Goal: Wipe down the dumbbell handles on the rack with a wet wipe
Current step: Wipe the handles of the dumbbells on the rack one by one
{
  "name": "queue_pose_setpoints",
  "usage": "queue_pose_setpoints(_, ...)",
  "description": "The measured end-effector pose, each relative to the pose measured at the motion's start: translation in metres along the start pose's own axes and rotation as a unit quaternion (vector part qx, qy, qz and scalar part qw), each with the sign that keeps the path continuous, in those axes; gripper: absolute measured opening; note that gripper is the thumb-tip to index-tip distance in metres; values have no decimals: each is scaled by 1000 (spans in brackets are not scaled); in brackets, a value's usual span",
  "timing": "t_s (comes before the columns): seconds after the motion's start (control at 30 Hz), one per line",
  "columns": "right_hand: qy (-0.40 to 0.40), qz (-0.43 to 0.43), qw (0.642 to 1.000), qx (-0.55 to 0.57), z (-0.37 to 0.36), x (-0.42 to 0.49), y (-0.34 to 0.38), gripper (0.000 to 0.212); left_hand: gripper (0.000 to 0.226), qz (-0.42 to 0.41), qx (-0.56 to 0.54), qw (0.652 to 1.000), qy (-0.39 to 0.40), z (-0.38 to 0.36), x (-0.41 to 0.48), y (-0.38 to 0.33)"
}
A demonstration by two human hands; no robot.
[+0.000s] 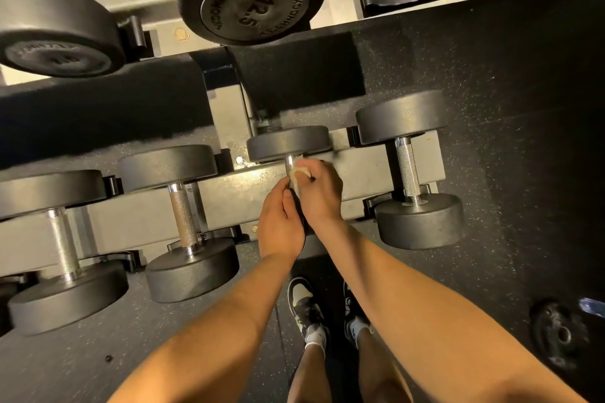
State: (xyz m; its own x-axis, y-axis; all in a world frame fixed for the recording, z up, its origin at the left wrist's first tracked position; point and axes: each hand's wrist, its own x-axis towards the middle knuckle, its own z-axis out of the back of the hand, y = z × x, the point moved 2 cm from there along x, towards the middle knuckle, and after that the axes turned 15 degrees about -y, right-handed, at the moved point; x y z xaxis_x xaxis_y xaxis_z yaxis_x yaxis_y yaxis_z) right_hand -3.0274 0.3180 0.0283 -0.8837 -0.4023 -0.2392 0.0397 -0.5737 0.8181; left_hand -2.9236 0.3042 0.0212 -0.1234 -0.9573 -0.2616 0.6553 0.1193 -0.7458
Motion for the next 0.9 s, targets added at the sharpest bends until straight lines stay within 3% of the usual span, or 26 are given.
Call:
queue_pose_setpoints(0.27, 61, 48, 992, -101, 13, -18, -20, 27, 40, 15, -3, 1000, -8, 1, -1, 1)
queue_pose_setpoints(0.47, 27, 26, 999, -34, 3, 13, 2, 25, 36, 25, -23, 999, -29, 4, -3, -2)
queue_pose_setpoints(0.67, 70, 56, 995, -51, 16, -11, -18, 24, 35, 70, -28, 996, -56, 5, -8, 3)
queue_pose_setpoints(0.9, 138, 16, 981, -132, 32, -22, -38, 16, 38, 31, -33, 999, 22, 12, -29, 35)
